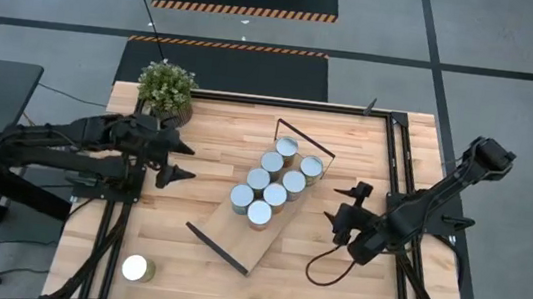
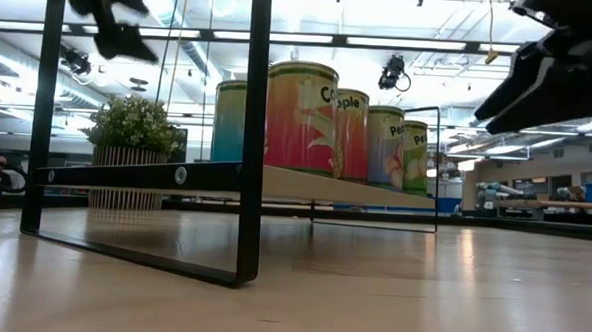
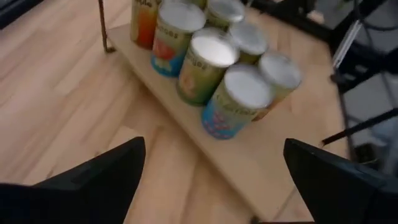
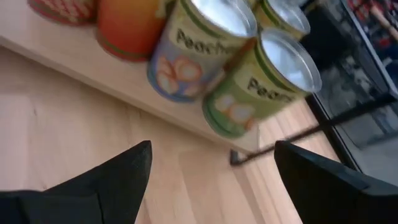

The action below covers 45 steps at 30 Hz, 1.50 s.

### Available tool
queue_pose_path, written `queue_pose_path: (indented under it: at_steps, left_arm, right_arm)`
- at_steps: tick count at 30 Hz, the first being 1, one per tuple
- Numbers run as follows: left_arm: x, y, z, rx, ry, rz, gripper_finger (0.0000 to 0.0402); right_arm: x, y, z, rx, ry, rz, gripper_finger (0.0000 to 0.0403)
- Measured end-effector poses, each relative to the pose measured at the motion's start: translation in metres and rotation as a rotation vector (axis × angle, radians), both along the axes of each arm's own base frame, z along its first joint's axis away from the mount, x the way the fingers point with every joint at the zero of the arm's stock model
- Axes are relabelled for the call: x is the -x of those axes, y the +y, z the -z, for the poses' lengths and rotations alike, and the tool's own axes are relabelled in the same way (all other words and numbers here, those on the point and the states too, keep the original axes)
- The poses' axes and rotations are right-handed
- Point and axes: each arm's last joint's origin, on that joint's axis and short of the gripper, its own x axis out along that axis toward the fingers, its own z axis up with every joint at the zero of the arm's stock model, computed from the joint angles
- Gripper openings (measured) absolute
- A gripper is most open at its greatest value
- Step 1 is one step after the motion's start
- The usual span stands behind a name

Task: Pick and place cans onto a shelf
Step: Put the canned oranges on the shelf

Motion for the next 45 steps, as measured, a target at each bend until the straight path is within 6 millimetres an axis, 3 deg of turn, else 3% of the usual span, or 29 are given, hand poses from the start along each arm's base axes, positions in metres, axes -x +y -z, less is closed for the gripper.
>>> queue_pose_path:
  at_steps: [7,18,26,32,45]
  left_arm:
    - [-0.017,-0.029,-0.024,0.003,0.032,0.030,0.0380]
    - [-0.029,-0.098,0.006,0.104,0.331,0.041,0.0378]
    - [-0.037,-0.154,-0.009,0.076,0.554,0.038,0.0378]
    - [-0.026,-0.189,-0.012,0.105,0.848,-0.036,0.0378]
    - [0.001,-0.243,0.010,0.228,1.123,-0.138,0.0378]
  right_arm:
    - [0.001,0.004,-0.008,0.009,-0.115,-0.175,0.0345]
    - [0.000,0.007,-0.021,0.037,-0.136,-0.286,0.0345]
    - [-0.001,0.008,-0.021,-0.016,-0.166,-0.265,0.0345]
    - [-0.001,0.010,-0.022,-0.041,-0.178,-0.284,0.0345]
    - [-0.001,0.010,-0.023,0.009,-0.158,-0.316,0.0345]
